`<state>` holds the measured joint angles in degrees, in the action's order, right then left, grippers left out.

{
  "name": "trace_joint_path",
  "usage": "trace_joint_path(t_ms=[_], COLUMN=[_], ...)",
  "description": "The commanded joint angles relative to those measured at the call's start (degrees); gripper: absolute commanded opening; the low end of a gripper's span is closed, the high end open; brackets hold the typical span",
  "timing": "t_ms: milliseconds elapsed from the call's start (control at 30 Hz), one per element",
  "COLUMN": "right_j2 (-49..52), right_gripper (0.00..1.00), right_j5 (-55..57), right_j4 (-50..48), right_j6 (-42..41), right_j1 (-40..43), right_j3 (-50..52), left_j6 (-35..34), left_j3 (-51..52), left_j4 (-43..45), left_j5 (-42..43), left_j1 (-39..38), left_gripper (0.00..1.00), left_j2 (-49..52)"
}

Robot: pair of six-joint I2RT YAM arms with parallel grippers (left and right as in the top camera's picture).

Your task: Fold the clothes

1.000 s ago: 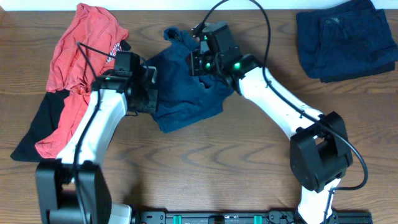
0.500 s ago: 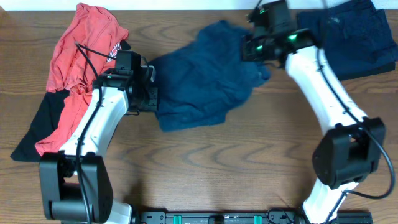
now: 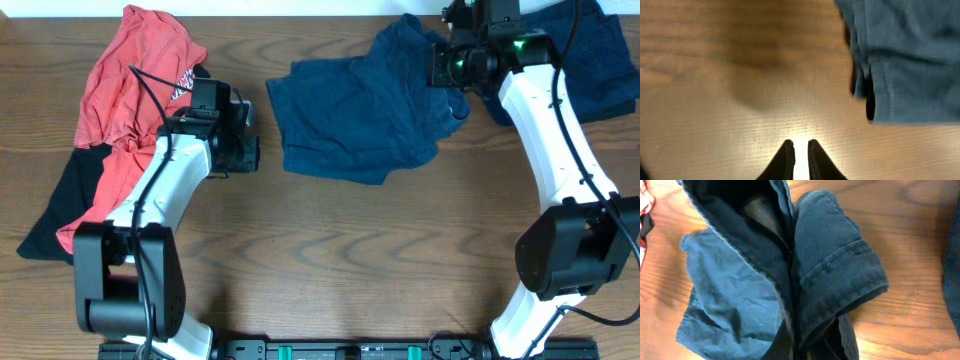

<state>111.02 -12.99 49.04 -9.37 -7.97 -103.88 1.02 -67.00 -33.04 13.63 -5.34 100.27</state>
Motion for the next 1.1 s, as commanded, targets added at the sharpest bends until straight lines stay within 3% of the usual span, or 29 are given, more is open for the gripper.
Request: trace_joint_path(t_ms=[0,333,600,1067], right_j2=[-2.01,-2.01,-2.01,-2.01], right_gripper=[0.01,0.01,0.01,0.01], right_j5=[-0.28,-0.28,-0.28,-0.28], right_j4=[-0.11,0.61,1.14,1.16], right_j6=[1.31,1.29,1.27,1.22], right_j1=[-1.70,-3.50,-4.55,-4.85], right_j3=[-1.77,-1.77,-1.77,-1.77], left_j6=[-0.39,-0.11,-6.67,-9.29], left_j3=[-0.68,-0.68,-0.68,-0.68], left_j4=[3.63,24.61,35.41,39.98], left_j5=[5.01,29.31,34.69,34.77], left_j1=[0.24,2.58,3.13,2.49], left_gripper=[0.08,0.06,0.06,0.06], left_j2=[2.99,13.25,19.89,19.98])
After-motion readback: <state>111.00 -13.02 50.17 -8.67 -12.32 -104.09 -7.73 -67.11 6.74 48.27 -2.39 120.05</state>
